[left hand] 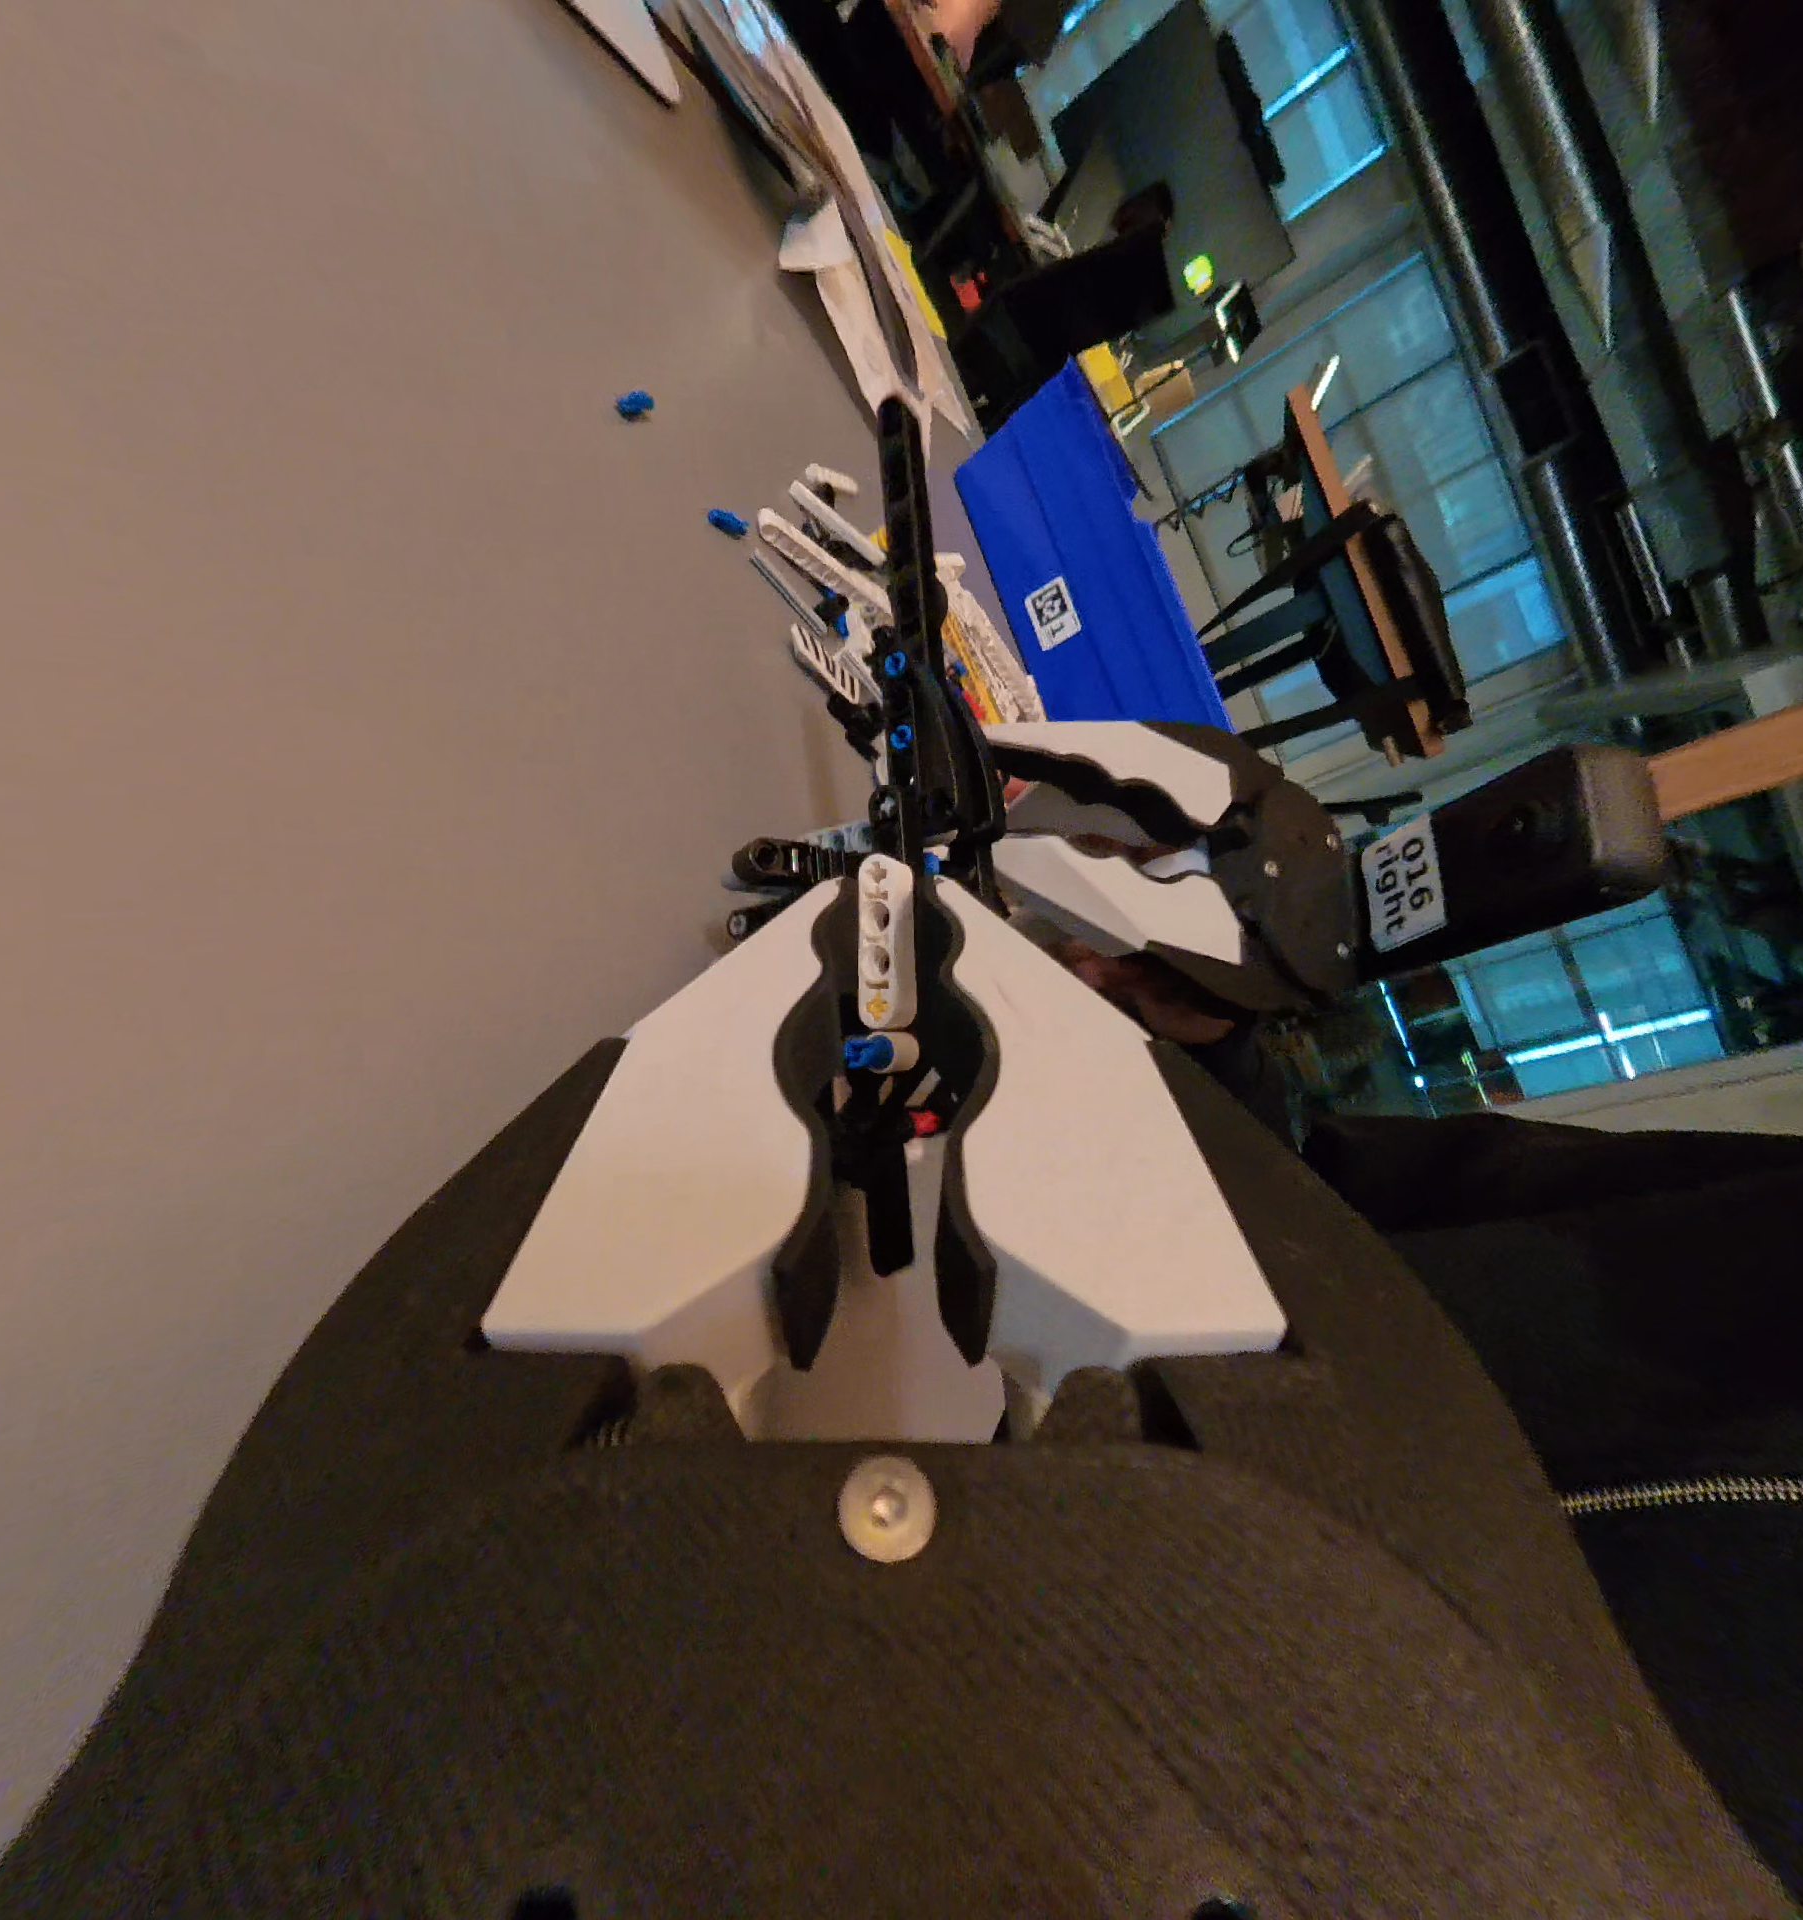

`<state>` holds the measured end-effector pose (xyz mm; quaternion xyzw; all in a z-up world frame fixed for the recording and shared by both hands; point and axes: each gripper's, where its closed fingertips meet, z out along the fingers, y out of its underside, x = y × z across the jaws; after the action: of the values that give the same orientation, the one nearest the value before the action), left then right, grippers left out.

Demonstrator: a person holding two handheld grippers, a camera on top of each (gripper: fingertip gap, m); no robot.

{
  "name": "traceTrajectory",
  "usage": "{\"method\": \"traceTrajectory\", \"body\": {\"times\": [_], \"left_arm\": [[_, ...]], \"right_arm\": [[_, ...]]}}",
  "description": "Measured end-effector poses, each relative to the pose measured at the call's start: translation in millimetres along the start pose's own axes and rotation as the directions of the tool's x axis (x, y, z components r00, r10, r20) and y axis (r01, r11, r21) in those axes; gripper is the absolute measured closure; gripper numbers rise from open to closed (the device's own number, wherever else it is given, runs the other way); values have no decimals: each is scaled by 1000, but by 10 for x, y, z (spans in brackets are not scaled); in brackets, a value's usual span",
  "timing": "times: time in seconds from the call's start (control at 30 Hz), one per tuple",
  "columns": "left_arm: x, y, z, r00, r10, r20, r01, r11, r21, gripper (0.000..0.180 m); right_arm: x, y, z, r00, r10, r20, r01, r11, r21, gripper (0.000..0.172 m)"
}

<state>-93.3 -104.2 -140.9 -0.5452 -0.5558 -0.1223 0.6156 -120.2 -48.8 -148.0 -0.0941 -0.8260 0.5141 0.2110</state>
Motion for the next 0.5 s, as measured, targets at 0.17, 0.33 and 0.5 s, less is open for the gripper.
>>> {"method": "traceTrajectory", "body": {"times": [0.17,0.33,0.5], "left_arm": [[-61,-58,-78,999,9,42,-11,999,50,172],[-18,-47,-71,998,33,50,-36,998,54,174],[24,26,-84,999,40,24,-40,999,29,173]], "right_arm": [[-249,-173,-32,995,26,95,-33,997,72,145],[-568,-254,20,928,244,282,-263,964,32,125],[-667,-85,155,857,406,317,-389,914,-119,134]]}}
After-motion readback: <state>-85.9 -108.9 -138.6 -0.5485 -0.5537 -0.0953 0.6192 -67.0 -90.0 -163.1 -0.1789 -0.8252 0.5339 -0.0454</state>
